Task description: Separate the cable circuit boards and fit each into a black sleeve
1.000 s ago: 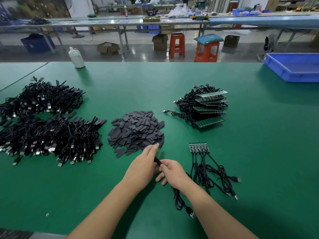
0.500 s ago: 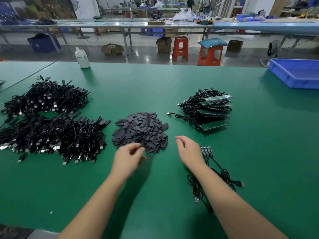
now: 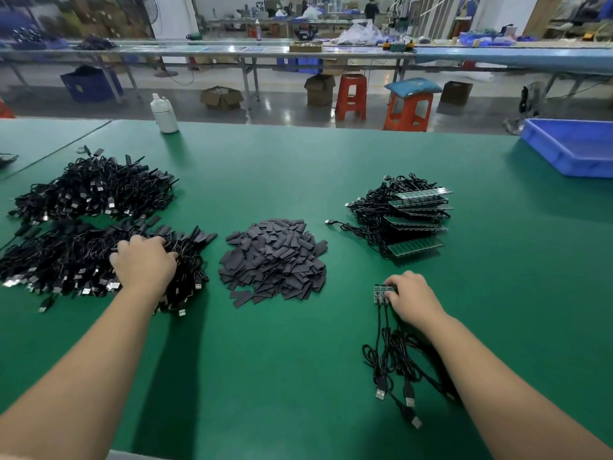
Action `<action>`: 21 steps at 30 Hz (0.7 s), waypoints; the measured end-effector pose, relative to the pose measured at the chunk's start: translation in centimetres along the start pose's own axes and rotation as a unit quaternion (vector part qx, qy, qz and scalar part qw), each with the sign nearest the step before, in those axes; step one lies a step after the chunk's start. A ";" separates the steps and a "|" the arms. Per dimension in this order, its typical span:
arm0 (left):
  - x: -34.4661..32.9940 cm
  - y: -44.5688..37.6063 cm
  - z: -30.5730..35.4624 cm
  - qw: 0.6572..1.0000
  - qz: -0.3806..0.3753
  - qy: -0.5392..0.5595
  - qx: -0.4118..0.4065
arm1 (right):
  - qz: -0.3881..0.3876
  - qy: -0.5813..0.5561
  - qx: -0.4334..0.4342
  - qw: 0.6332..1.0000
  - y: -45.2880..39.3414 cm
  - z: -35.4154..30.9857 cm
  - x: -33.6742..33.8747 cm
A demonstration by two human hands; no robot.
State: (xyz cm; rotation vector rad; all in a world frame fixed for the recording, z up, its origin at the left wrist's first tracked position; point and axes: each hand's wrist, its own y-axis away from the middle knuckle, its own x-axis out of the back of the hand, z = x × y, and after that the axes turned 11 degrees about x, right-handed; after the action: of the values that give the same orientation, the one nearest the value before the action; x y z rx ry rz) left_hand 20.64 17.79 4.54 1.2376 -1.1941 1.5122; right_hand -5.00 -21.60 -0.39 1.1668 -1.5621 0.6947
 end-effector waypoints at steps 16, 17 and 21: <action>-1.0 23.1 17.8 0.808 -0.398 0.372 -0.223 | 0.074 -0.186 0.046 0.979 1.2 -4.5 3.5; -0.8 23.4 18.1 0.809 -0.392 0.379 -0.220 | 0.076 -0.189 0.048 0.978 1.5 -4.5 3.6; -0.1 24.1 18.3 0.813 -0.378 0.387 -0.215 | 0.091 -0.176 0.062 0.978 2.2 -4.5 3.8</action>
State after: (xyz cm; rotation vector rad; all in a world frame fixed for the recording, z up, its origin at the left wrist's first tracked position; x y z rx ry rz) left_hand 1.07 -5.10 1.61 0.5423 -0.3560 0.8862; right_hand -5.35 -18.12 4.90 1.3029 -1.9642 0.7427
